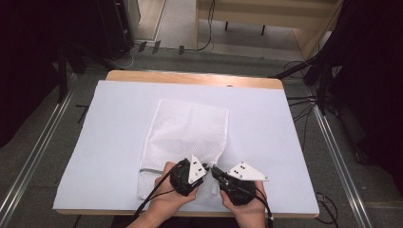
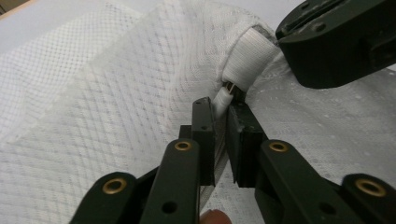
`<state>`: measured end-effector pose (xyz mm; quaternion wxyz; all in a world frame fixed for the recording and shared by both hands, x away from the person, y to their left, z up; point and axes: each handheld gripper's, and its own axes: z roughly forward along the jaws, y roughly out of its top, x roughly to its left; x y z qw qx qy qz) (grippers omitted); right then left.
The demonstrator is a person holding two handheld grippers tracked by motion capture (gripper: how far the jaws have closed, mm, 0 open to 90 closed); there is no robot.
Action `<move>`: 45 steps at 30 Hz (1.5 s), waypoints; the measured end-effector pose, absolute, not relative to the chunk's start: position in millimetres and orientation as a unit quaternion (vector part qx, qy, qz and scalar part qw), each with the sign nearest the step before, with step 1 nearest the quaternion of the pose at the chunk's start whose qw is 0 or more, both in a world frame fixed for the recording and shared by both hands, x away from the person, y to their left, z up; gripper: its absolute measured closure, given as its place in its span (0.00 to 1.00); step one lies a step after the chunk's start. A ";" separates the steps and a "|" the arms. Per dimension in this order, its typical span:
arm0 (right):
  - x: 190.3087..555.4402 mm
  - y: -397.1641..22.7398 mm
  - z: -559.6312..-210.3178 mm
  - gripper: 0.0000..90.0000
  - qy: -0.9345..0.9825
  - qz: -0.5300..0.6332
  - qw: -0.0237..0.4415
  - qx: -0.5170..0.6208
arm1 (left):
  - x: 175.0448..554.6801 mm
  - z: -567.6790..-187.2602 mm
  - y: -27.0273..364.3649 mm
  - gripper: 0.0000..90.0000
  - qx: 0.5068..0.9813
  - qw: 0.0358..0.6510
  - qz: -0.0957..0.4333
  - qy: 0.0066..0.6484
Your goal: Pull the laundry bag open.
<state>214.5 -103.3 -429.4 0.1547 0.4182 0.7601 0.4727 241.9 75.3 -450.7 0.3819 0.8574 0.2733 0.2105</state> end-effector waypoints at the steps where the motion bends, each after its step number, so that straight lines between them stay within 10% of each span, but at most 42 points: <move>1: 214.6 -103.1 -429.5 1.00 0.760 0.472 0.154 0.419 | 241.4 -450.8 74.7 0.97 0.860 0.381 0.212 0.266; 17: 223.0 -108.4 -435.4 0.93 0.748 0.466 0.119 0.458 | 241.9 -449.8 78.4 0.98 0.861 0.379 0.217 0.261; 21: 227.2 -107.4 -437.4 0.57 0.741 0.454 0.120 0.480 | 240.8 -447.5 79.0 0.98 0.855 0.391 0.217 0.263; 25: 233.8 -107.0 -442.3 0.52 0.741 0.452 0.070 0.491 | 239.6 -447.0 78.9 0.98 0.855 0.390 0.221 0.259; 27: 234.8 -107.8 -443.8 0.76 0.737 0.467 0.038 0.487 | 239.5 -447.3 78.9 0.98 0.856 0.390 0.221 0.259; 31: 233.7 -108.9 -442.8 0.91 0.737 0.475 0.035 0.480 | 239.4 -448.1 79.4 0.98 0.855 0.391 0.221 0.259; 36: 235.5 -112.3 -442.5 0.80 0.725 0.484 0.048 0.488 | 238.8 -449.5 78.9 0.98 0.859 0.385 0.224 0.252; 45: 234.8 -112.2 -441.8 1.00 0.723 0.492 0.044 0.483 | 236.9 -450.9 77.8 0.98 0.862 0.379 0.234 0.243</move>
